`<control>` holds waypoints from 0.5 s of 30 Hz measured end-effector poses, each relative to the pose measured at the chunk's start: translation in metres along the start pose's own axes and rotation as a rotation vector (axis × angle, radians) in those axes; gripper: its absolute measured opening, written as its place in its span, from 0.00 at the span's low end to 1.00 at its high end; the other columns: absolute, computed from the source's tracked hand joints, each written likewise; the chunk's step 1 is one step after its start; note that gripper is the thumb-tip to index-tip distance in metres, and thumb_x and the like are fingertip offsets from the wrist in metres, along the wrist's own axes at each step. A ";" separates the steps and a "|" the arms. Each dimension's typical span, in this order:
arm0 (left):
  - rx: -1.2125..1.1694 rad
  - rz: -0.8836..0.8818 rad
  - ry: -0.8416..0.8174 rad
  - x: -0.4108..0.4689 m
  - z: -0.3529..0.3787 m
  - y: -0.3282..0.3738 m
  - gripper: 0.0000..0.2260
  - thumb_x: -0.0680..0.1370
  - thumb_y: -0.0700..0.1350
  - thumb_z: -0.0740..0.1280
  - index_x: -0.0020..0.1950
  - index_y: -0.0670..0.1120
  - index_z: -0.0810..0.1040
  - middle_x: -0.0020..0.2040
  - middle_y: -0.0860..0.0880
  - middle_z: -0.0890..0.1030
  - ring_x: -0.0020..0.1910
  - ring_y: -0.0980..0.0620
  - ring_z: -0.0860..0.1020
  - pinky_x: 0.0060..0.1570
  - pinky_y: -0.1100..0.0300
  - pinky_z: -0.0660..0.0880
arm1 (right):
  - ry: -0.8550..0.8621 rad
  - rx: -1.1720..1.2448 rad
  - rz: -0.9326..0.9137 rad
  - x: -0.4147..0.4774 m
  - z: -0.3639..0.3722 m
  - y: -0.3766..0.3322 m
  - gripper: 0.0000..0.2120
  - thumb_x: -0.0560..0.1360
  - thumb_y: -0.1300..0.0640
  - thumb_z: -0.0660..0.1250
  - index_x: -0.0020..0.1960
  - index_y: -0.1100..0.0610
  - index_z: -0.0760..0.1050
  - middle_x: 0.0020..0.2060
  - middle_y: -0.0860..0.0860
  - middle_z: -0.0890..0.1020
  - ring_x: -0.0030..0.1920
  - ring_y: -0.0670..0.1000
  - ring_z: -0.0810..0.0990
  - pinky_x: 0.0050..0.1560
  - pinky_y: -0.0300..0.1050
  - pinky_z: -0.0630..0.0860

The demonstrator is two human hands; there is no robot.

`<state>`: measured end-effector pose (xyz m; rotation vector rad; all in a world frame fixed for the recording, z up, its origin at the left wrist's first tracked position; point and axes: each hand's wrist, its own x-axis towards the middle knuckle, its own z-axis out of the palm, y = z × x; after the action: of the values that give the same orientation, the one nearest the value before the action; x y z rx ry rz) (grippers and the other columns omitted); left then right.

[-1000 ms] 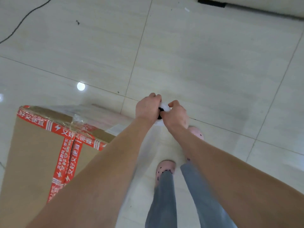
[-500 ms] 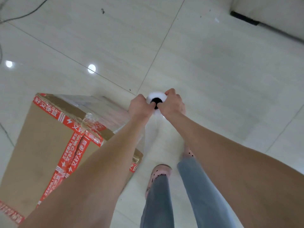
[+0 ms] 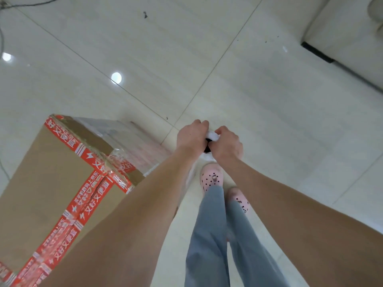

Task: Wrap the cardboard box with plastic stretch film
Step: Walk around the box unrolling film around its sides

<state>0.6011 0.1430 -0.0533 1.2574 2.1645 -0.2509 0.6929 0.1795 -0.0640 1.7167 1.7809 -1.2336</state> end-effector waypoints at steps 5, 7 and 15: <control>-0.234 -0.198 0.043 0.016 -0.007 -0.018 0.07 0.71 0.42 0.65 0.48 0.43 0.74 0.43 0.47 0.77 0.41 0.44 0.75 0.34 0.57 0.68 | 0.074 -0.074 -0.096 0.011 -0.008 -0.027 0.14 0.73 0.59 0.61 0.57 0.48 0.73 0.52 0.50 0.76 0.41 0.53 0.71 0.37 0.43 0.64; -0.341 -0.308 0.079 0.022 -0.009 -0.030 0.06 0.70 0.44 0.66 0.42 0.45 0.72 0.38 0.50 0.75 0.38 0.46 0.74 0.32 0.59 0.67 | 0.088 -0.072 -0.165 0.014 -0.007 -0.042 0.15 0.73 0.60 0.62 0.58 0.49 0.72 0.54 0.50 0.75 0.40 0.54 0.72 0.37 0.43 0.64; -0.647 -0.648 0.087 0.025 -0.013 -0.071 0.11 0.68 0.50 0.68 0.39 0.44 0.71 0.35 0.48 0.78 0.37 0.48 0.76 0.25 0.61 0.62 | -0.023 0.016 -0.098 0.019 0.003 -0.082 0.20 0.74 0.54 0.65 0.64 0.53 0.66 0.58 0.53 0.69 0.46 0.57 0.74 0.38 0.45 0.65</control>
<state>0.5272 0.1288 -0.0679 0.2006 2.3837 0.2434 0.6117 0.1989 -0.0533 1.6338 1.8668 -1.3055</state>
